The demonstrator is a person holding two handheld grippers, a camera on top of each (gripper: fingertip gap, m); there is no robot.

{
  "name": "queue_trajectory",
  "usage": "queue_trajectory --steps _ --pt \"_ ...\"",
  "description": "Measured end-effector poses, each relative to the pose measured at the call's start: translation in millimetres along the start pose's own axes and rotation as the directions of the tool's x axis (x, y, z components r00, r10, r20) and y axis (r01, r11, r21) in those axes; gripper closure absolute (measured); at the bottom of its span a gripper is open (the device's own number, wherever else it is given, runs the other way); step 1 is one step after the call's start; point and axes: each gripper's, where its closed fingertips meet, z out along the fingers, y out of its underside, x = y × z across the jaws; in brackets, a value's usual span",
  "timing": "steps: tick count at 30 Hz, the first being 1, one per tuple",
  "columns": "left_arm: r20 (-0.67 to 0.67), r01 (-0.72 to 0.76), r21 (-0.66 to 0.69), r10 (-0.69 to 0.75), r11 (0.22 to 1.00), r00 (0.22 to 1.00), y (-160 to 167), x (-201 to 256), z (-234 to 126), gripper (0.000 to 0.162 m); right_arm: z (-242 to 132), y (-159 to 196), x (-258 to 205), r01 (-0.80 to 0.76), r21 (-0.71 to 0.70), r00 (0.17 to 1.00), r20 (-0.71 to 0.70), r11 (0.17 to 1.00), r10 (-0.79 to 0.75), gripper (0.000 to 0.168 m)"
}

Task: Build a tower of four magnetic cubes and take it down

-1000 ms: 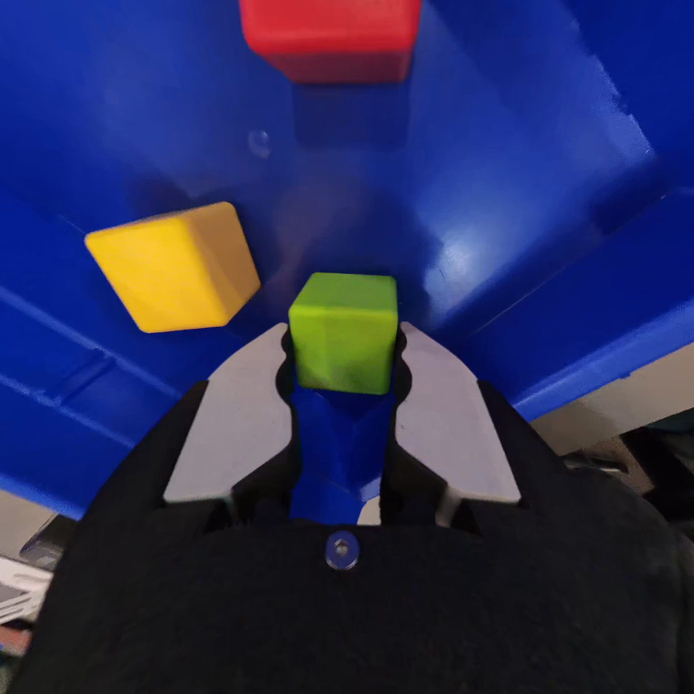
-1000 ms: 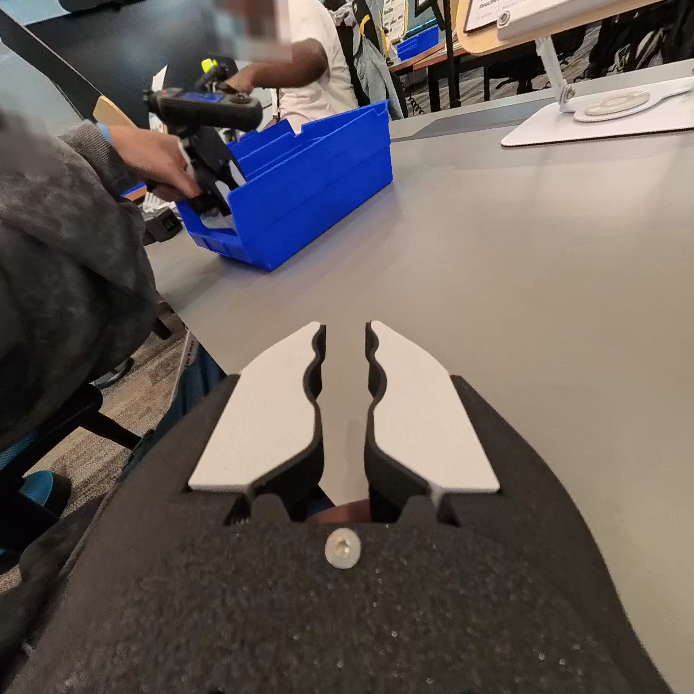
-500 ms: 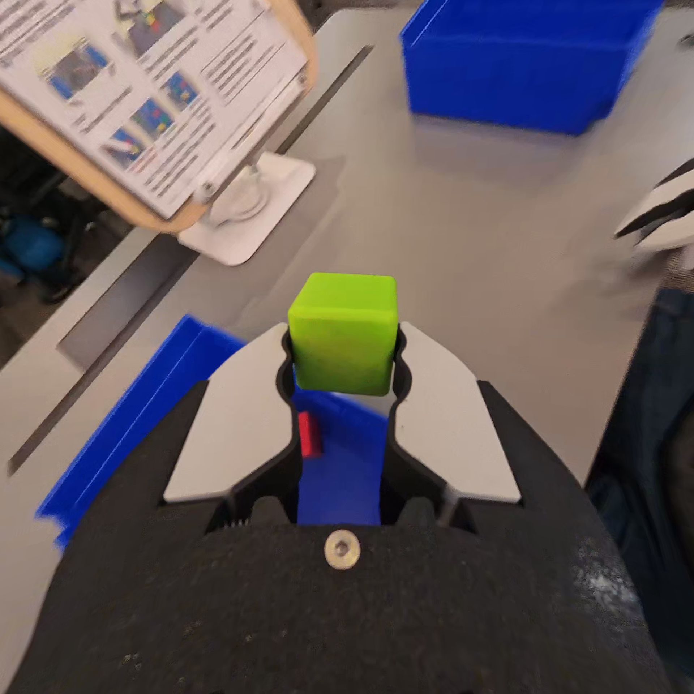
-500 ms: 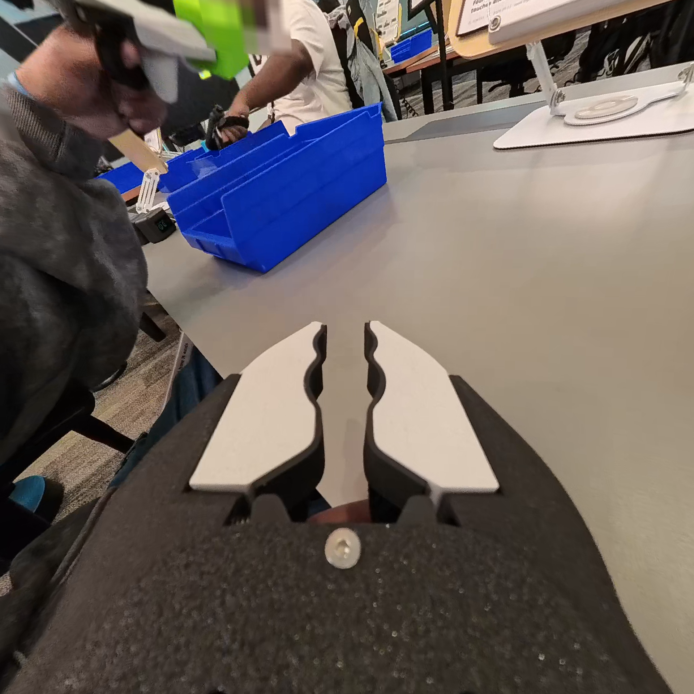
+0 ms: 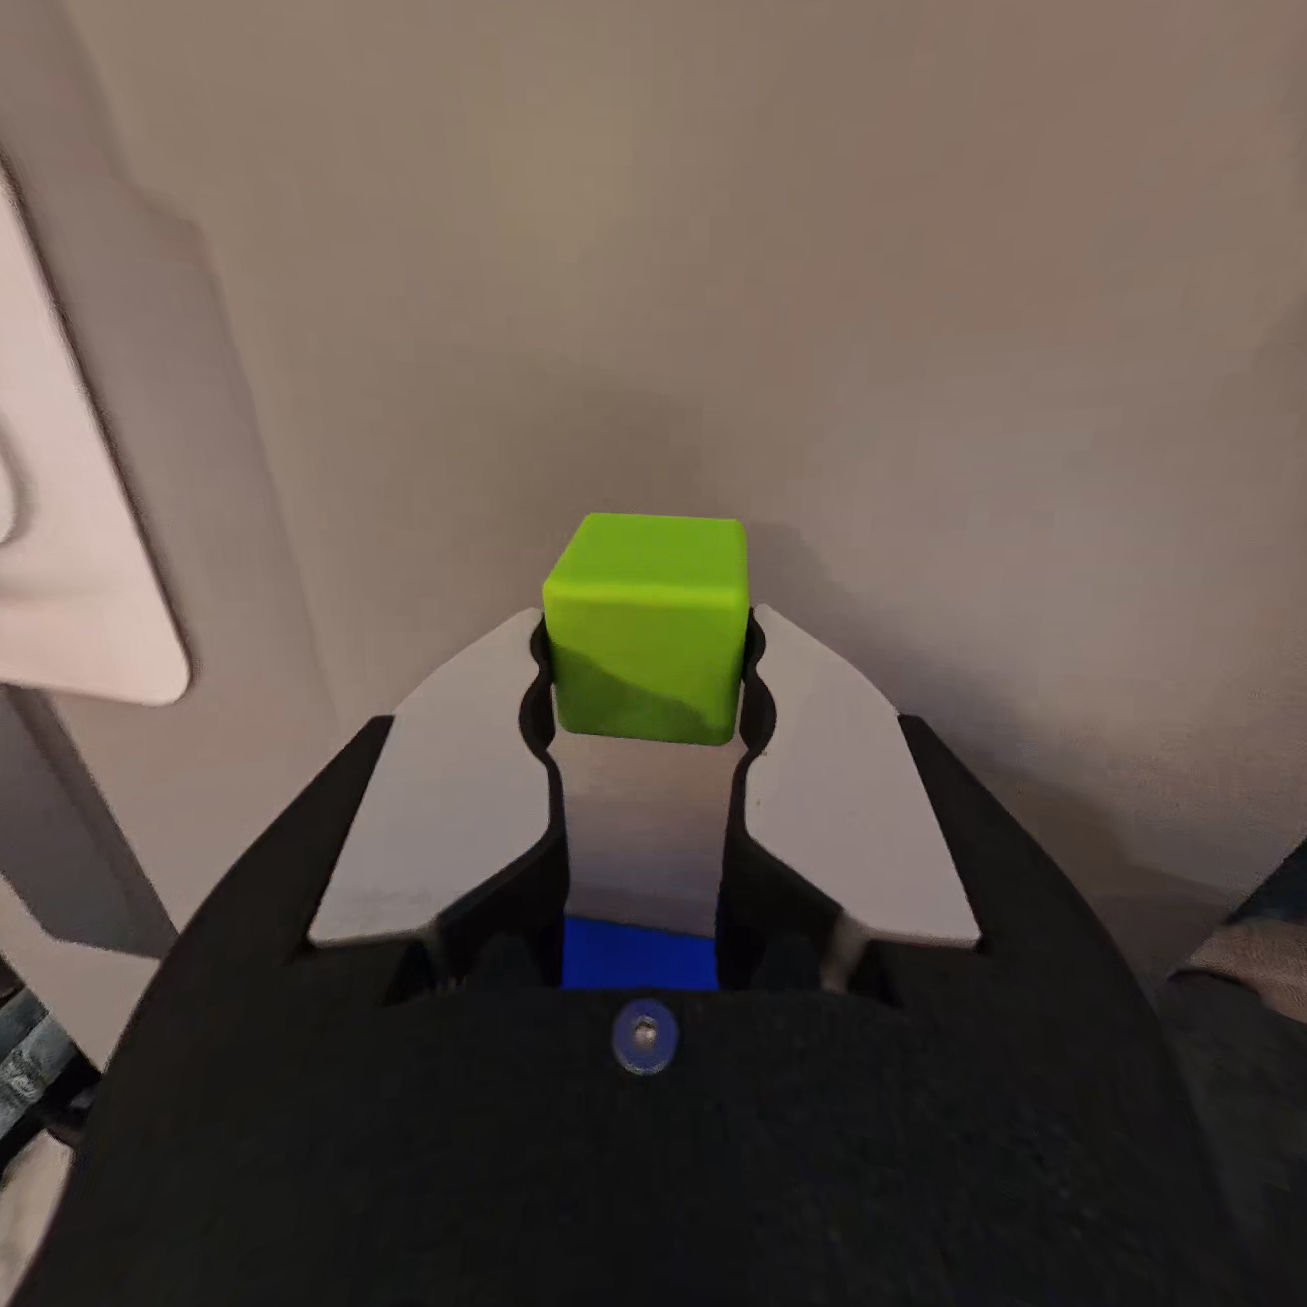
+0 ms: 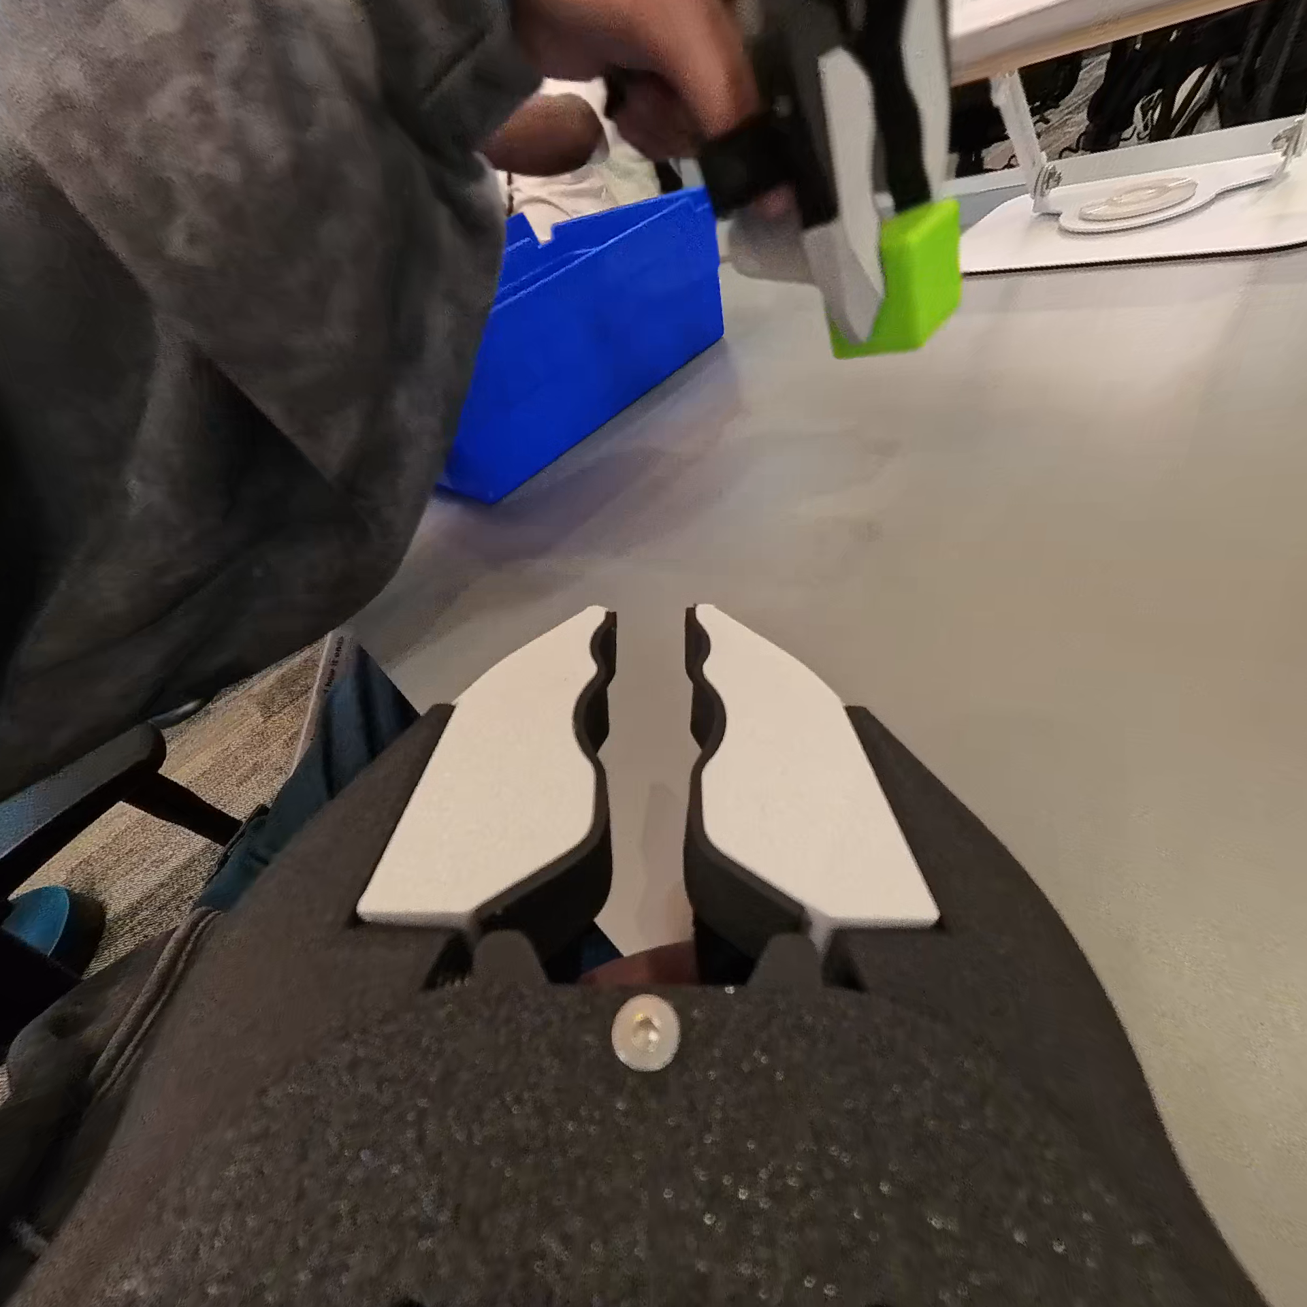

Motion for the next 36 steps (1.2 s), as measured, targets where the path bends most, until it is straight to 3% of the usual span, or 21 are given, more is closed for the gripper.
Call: queue_trajectory --steps 4,9,16,20,24,27,29,31,34,36 --pt "-0.031 -0.045 -0.117 0.042 0.992 0.999 -13 -7 35 0.112 -1 0 1 0.011 0.000 1.000 -0.006 1.000 -0.011 0.150" --pt "-0.060 -0.050 -0.078 0.045 0.996 0.997 -29 -6 44 0.112 -3 -2 3 0.004 0.005 1.000 -0.005 1.000 -0.004 0.150" --pt "-0.077 -0.059 -0.116 0.050 0.991 0.996 -16 -5 55 0.112 -4 -2 4 -0.006 0.006 1.000 0.000 1.000 0.006 0.150" --pt "-0.100 -0.045 -0.092 0.036 0.995 0.994 -15 0 54 0.110 -3 -1 4 -0.006 -0.002 1.000 0.003 1.000 0.006 0.150" --pt "-0.078 -0.011 -0.064 0.006 0.998 0.997 -10 -2 44 0.089 -3 1 3 0.004 -0.012 1.000 0.004 1.000 -0.003 0.150" --pt "0.009 0.074 0.098 -0.076 0.992 0.997 -6 -9 4 0.091 -6 0 4 0.007 -0.007 1.000 -0.005 1.000 -0.007 0.150" --pt "0.096 0.162 0.297 -0.198 0.941 0.976 4 -12 -37 0.094 -7 -2 7 0.002 0.001 1.000 -0.012 1.000 -0.002 0.150" --pt "0.138 0.280 0.494 -0.392 0.823 0.910 31 -8 -78 0.094 -8 -4 9 -0.007 0.013 1.000 -0.015 1.000 0.007 0.150" --pt "0.094 0.420 0.723 -0.680 0.549 0.727 92 17 -119 0.097 -7 -4 11 -0.025 0.017 0.999 -0.025 1.000 0.025 0.147" --pt "0.021 0.473 0.804 -0.812 0.360 0.583 137 46 -124 0.098 -6 -4 12 -0.024 0.019 0.999 -0.036 1.000 0.025 0.144"
